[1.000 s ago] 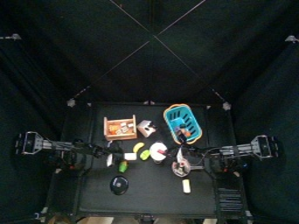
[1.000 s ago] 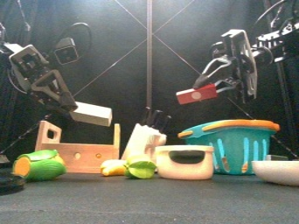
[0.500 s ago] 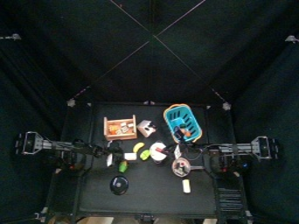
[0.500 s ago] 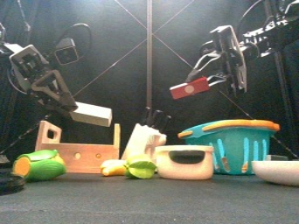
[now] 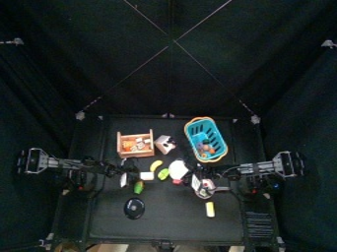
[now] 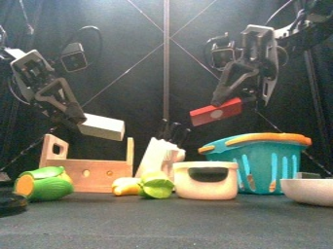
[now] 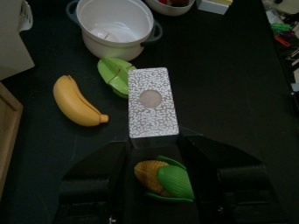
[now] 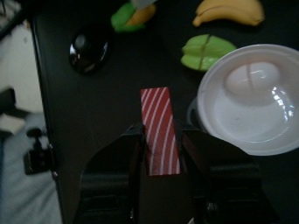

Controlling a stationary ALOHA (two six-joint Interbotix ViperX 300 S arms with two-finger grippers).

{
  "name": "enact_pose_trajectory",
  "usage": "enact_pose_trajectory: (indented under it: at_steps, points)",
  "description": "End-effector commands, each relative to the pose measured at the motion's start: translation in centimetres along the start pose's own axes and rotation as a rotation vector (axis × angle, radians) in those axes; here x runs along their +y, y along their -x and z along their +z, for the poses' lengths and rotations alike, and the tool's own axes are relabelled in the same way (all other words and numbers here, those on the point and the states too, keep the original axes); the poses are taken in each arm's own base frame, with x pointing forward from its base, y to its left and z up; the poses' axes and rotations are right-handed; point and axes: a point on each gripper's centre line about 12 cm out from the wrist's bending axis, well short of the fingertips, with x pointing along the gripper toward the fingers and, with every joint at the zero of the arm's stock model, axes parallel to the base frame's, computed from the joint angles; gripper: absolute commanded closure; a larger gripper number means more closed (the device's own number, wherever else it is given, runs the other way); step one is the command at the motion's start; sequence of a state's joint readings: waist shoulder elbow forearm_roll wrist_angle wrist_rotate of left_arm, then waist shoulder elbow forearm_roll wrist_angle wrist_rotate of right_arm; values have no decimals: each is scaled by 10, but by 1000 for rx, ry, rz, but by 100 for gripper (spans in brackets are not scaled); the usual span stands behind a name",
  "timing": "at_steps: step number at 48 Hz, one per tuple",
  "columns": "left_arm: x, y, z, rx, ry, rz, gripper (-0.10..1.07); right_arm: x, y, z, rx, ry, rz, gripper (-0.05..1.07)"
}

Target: Drop salmon below pot

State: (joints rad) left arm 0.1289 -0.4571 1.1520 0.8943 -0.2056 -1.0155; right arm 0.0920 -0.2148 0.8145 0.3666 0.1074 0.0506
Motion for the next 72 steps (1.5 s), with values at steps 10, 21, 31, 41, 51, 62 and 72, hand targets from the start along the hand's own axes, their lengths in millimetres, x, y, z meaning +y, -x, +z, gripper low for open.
enact_pose_trajectory:
  at_steps: [10, 21, 31, 41, 51, 62, 72]
  points:
    - [0, 0, 5, -16, -1, -2, 44, 1, -25, -4, 49, 46, -16, 42]
    - [0, 0, 4, -13, 0, -1, 44, -5, -37, -12, 89, 49, -38, 39]
    - [0, 0, 4, -13, 0, -1, 44, -14, -38, -14, 97, 39, -58, 27]
    - [0, 0, 4, -13, 1, -1, 44, -19, -38, -15, 99, 39, -69, 17]
    - [0, 0, 3, -10, 0, -1, 44, -19, -38, -14, 100, 43, -68, 16]
    - [0, 1, 1, -6, 3, 0, 44, -17, -38, -12, 96, 48, -65, 16]
    - [0, 1, 1, -6, 4, 0, 44, -17, -38, -13, 98, 48, -65, 16]
